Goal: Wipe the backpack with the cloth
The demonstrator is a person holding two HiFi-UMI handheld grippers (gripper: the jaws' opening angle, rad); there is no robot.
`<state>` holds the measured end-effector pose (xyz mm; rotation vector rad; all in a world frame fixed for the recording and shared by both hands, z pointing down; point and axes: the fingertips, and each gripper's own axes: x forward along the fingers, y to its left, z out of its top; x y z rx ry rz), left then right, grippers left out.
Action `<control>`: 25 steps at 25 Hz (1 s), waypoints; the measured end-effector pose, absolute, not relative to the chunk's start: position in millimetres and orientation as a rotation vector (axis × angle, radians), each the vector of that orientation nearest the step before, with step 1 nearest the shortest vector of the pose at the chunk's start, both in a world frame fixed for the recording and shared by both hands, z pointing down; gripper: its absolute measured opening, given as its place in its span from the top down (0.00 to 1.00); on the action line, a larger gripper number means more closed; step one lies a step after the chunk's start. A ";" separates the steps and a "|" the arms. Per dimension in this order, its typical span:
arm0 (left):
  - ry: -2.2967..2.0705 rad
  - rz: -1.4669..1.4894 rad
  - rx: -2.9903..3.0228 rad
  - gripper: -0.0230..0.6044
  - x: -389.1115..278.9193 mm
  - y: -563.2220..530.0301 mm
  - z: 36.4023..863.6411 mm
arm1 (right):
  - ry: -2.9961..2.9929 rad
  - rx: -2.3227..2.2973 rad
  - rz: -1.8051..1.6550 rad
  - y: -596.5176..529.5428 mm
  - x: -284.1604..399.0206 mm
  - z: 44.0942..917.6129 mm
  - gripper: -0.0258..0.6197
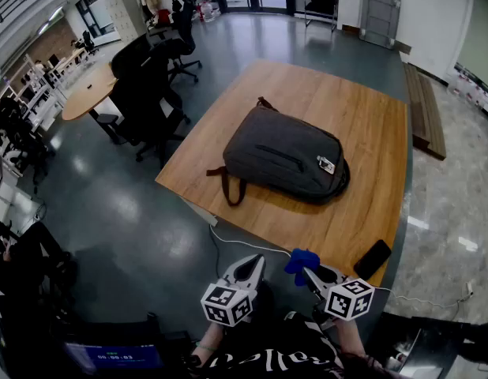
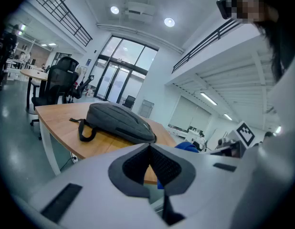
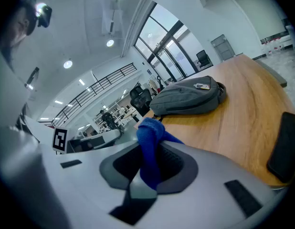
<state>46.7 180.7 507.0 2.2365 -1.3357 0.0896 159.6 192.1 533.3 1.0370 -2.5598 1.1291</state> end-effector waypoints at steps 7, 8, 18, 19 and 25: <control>-1.289 0.091 2.275 0.97 -7.7 84.2 498.3 | -2.584 1.106 1.122 95.7 103.2 517.5 0.86; -1.266 0.098 2.287 0.97 -10.9 72.6 498.9 | -2.580 1.131 1.122 82.9 99.1 516.8 0.86; -1.060 0.163 2.359 0.97 -12.6 -2.8 510.4 | -2.504 1.371 1.144 9.2 99.7 516.3 0.86; -1.047 0.168 2.359 0.97 -10.6 -6.8 512.0 | -2.494 1.386 1.148 5.9 102.9 516.8 0.86; -1.028 0.176 2.348 0.97 10.5 -33.2 517.5 | -2.466 1.485 1.108 -26.7 148.3 509.4 0.86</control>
